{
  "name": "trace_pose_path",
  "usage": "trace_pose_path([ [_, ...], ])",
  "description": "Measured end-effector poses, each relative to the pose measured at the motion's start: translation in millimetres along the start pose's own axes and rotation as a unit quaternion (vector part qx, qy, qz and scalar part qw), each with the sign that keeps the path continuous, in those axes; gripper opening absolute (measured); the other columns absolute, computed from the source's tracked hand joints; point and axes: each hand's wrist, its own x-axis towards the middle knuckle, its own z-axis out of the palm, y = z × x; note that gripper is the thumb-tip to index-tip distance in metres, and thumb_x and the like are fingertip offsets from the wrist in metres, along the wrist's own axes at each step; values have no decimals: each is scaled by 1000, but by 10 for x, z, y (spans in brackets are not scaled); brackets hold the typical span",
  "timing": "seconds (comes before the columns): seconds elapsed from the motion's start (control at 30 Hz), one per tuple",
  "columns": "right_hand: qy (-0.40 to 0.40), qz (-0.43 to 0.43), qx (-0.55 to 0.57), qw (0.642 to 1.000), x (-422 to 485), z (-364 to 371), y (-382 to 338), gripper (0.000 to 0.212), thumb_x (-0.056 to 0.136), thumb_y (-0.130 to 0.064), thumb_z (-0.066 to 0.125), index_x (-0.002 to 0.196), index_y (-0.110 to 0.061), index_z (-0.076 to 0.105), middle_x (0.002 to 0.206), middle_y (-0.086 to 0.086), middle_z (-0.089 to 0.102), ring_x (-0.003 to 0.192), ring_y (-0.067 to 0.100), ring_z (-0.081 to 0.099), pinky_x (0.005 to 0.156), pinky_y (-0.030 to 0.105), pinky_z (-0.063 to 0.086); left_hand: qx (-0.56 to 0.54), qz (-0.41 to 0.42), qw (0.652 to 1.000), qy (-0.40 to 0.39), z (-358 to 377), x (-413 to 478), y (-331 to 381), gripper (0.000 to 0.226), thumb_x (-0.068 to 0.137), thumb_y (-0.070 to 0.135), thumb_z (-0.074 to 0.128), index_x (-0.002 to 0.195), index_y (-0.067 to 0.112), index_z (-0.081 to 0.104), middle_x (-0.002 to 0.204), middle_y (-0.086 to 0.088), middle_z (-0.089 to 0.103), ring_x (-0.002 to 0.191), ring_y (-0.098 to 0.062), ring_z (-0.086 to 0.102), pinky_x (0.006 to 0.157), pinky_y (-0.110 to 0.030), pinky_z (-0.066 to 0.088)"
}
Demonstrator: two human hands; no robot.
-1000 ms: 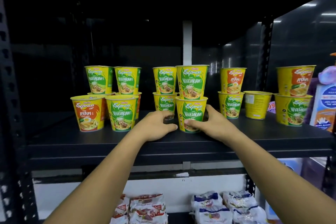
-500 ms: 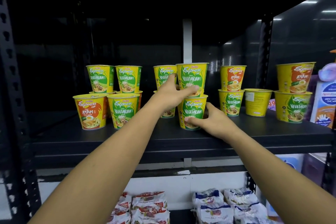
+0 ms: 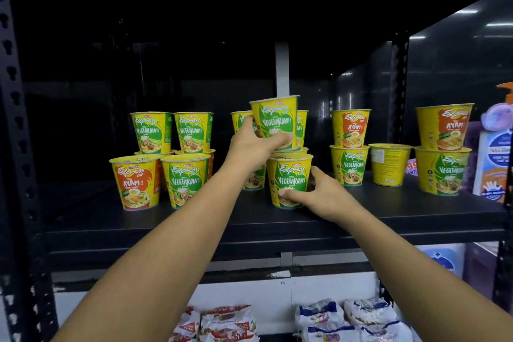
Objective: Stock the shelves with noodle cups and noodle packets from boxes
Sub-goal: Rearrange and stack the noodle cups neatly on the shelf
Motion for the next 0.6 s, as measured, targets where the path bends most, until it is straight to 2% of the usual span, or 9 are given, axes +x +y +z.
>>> trace_pose_path([
  [0.1, -2, 5, 10, 1000, 9, -12, 17, 73, 66, -65, 86, 125, -37, 55, 116, -16, 70, 107, 5, 65, 101, 38, 52, -9, 20, 998, 59, -117, 26, -29, 59, 70, 52, 87, 116, 36, 54, 108, 15, 70, 101, -7, 67, 90, -38, 56],
  [0.23, 2, 22, 32, 999, 26, -48, 40, 70, 67, -59, 88, 124, -35, 55, 115, -15, 70, 107, 8, 66, 101, 41, 52, 3, 28, 996, 81, -296, -45, -102, 60, 73, 47, 87, 121, 32, 52, 106, 15, 70, 99, -4, 67, 88, -35, 56],
  [0.43, 20, 39, 63, 997, 66, -97, 70, 67, 68, -46, 91, 121, -30, 53, 110, -11, 71, 103, 10, 67, 100, 45, 53, 60, -7, 997, 50, -379, -311, -377, 59, 75, 45, 87, 121, 28, 54, 105, 14, 69, 94, -1, 64, 71, -22, 48],
  [0.6, 11, 41, 78, 996, 55, -107, 57, 64, 72, -38, 91, 122, -28, 53, 111, -9, 71, 102, 10, 68, 101, 42, 53, 112, -30, 993, 4, -330, -447, -585, 69, 73, 46, 89, 124, 33, 44, 109, 14, 65, 97, -5, 62, 77, -27, 46],
])
